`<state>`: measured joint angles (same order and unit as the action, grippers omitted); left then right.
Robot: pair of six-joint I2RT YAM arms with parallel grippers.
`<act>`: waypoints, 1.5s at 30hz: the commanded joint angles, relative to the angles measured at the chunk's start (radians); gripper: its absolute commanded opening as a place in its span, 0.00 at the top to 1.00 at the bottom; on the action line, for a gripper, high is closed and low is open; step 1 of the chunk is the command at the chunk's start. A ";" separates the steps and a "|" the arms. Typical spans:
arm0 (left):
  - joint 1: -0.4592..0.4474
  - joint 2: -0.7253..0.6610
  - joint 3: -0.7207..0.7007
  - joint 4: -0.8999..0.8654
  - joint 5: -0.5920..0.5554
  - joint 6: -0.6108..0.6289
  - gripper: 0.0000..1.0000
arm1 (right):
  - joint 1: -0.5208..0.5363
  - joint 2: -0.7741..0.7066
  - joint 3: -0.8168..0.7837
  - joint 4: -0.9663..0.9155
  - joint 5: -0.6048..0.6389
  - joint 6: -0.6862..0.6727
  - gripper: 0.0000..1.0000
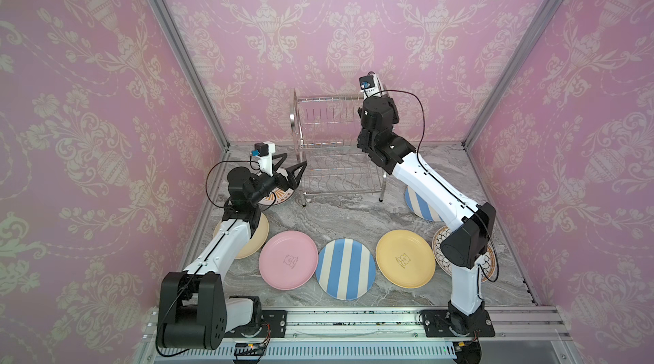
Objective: Load plates into a dish rack
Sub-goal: Place the plate on the dish rack.
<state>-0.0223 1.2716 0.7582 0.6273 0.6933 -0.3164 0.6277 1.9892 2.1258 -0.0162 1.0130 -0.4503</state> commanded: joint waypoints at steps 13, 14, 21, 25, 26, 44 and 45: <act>0.007 -0.007 0.000 -0.011 0.002 0.011 0.01 | -0.022 0.016 0.036 -0.070 0.014 0.017 0.88; 0.007 -0.006 0.002 -0.014 0.001 0.012 0.01 | -0.023 0.016 0.038 -0.069 0.015 0.013 0.84; 0.007 -0.004 0.002 -0.018 0.001 0.013 0.01 | -0.022 0.021 0.057 -0.077 0.015 0.005 0.74; 0.007 -0.007 0.000 -0.022 0.000 0.014 0.01 | -0.021 0.023 0.073 -0.080 0.009 -0.002 0.73; 0.008 -0.011 0.001 -0.023 0.000 0.017 0.01 | -0.020 0.024 0.078 -0.079 0.007 -0.006 0.74; 0.007 -0.052 0.015 -0.075 -0.020 0.041 0.01 | 0.003 -0.005 0.175 -0.116 0.007 -0.089 0.54; 0.007 -0.054 0.015 -0.076 -0.018 0.041 0.01 | 0.005 -0.018 0.191 -0.185 0.002 -0.052 0.51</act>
<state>-0.0223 1.2415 0.7582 0.5743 0.6926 -0.3019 0.6243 2.0239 2.2738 -0.1223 1.0100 -0.5365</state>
